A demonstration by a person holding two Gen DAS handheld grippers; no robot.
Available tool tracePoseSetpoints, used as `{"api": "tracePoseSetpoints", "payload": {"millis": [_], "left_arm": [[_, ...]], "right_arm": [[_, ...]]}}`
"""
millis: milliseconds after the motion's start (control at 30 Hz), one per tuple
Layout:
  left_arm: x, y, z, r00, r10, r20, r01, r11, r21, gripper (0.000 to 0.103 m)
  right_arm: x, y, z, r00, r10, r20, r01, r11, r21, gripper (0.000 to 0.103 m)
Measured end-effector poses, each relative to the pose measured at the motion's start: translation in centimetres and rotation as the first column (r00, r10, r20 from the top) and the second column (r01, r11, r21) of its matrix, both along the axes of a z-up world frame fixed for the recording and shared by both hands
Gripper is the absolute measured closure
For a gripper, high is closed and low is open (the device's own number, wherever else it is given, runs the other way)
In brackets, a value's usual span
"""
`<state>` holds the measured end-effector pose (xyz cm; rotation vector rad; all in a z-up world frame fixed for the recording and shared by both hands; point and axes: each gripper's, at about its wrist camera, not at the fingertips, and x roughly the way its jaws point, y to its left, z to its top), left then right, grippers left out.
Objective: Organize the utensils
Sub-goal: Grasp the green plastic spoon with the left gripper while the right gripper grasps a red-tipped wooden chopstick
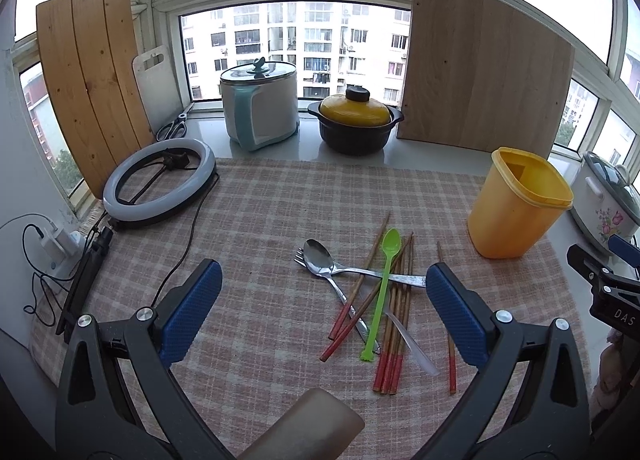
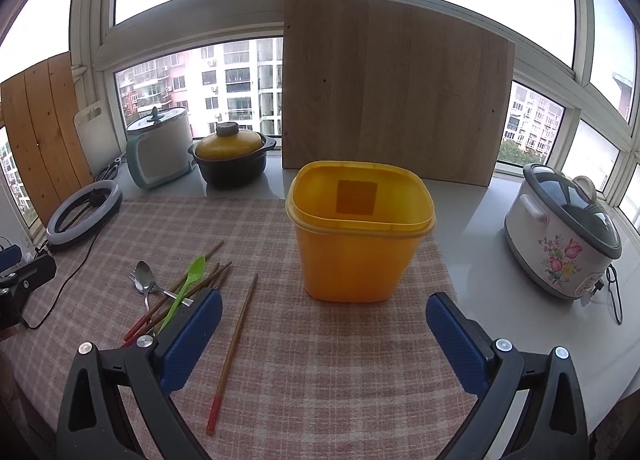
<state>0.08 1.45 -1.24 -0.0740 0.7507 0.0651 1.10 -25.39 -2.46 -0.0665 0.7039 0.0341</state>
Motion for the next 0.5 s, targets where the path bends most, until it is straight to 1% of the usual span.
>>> {"api": "tracePoseSetpoints", "payload": {"millis": [100,167,233,300,367,400,467,500], "left_arm": [[0.3,0.9,-0.5,1.000,0.008,-0.017,-0.008,1.000,-0.006,0.000],[0.6,1.5,-1.0,0.999,0.008,-0.039,-0.009,1.000,-0.027,0.000],[0.8,2.1,-1.5,0.999,0.002,-0.054,-0.005,0.999,-0.051,0.000],[1.1,2.4,-2.0,0.997,-0.005,-0.073,0.000,0.998,-0.064,0.006],[1.6,2.6,-2.6,0.995,-0.026,-0.099,0.018,0.997,-0.081,0.017],[1.8,2.6,-2.8,0.993,-0.037,-0.110,0.028,0.996,-0.091,0.019],[2.3,2.4,-3.3,0.990,-0.069,-0.126,0.055,0.992,-0.112,0.029],[2.5,2.2,-3.5,0.987,-0.087,-0.136,0.070,0.990,-0.122,0.031]], "right_arm": [[0.3,0.4,-0.4,0.999,0.044,-0.010,-0.044,0.999,-0.008,0.001],[0.7,0.5,-0.8,0.998,0.061,-0.032,-0.062,0.998,-0.003,0.002],[1.1,0.6,-1.4,0.996,0.069,-0.056,-0.069,0.998,0.000,0.006],[1.4,0.7,-2.0,0.993,0.079,-0.086,-0.079,0.997,0.002,0.007],[1.6,0.9,-2.7,0.990,0.092,-0.110,-0.091,0.996,0.012,0.009],[1.7,0.9,-3.0,0.987,0.099,-0.123,-0.098,0.995,0.018,0.010],[2.0,1.1,-3.6,0.983,0.111,-0.148,-0.108,0.994,0.028,0.016],[2.2,1.2,-3.9,0.980,0.116,-0.162,-0.112,0.993,0.035,0.019]]}}
